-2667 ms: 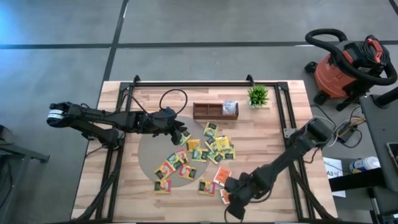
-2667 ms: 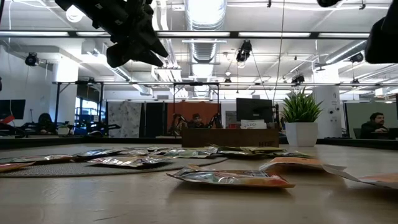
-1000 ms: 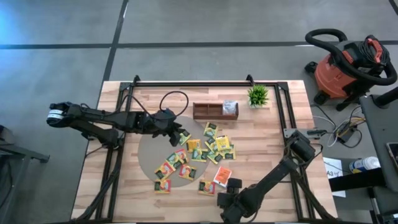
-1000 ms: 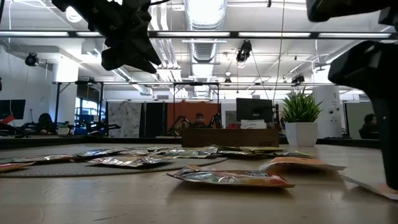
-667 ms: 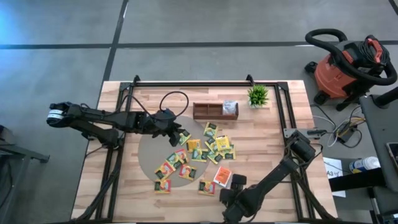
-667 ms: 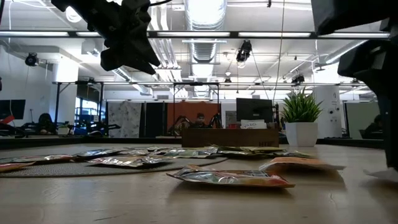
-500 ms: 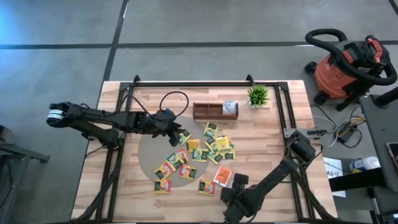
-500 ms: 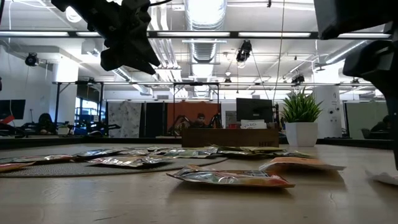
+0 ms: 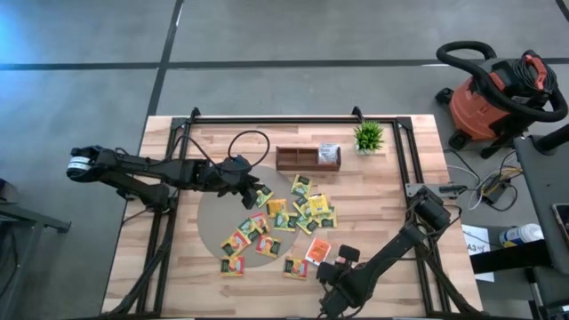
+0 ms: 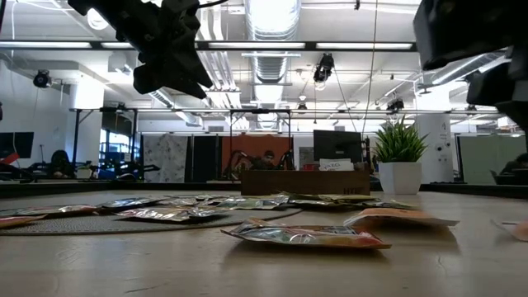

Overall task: Pick & Place Tea
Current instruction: Put the orange tea sachet into the right compartment of the wooden organizer

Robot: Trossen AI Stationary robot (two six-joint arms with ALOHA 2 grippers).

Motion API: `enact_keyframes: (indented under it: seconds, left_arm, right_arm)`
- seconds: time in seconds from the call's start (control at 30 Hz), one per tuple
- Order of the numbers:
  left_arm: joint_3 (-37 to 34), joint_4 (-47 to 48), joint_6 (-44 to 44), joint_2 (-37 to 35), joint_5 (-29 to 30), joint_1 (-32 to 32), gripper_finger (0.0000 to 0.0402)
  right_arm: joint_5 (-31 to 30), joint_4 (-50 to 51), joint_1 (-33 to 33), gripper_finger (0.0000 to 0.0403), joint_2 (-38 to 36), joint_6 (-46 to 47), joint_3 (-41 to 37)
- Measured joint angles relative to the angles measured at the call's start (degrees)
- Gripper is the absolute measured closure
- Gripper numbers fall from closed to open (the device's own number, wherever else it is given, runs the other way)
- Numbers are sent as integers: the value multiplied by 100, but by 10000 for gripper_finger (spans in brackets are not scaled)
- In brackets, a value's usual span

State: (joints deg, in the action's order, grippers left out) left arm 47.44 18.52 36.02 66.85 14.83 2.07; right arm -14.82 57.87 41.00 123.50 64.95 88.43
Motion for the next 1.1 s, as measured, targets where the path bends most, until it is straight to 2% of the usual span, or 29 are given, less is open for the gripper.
enact_keyframes:
  seconds: [0.17,0.43,0.67,0.8,0.9,1.1]
  left_arm:
    - [0,-4,4,0,0,1,268]
    - [0,-6,4,-2,2,0,268]
    - [0,-61,2,-2,4,1,268]
    - [0,-95,2,-2,4,1,268]
    - [0,-106,2,-2,6,0,268]
    - [0,-149,2,-2,7,-2,268]
  right_arm:
    - [-334,384,-88,394,-183,552,15]
    - [-1255,686,-146,395,-1247,1804,-154]
    - [-2538,281,-211,395,-2512,2967,-787]
    - [-3161,-525,-273,395,-3193,3113,-1299]
    - [-3098,-883,-431,395,-3490,2963,-1560]
    - [-1823,-903,-893,394,-3479,2748,-1784]
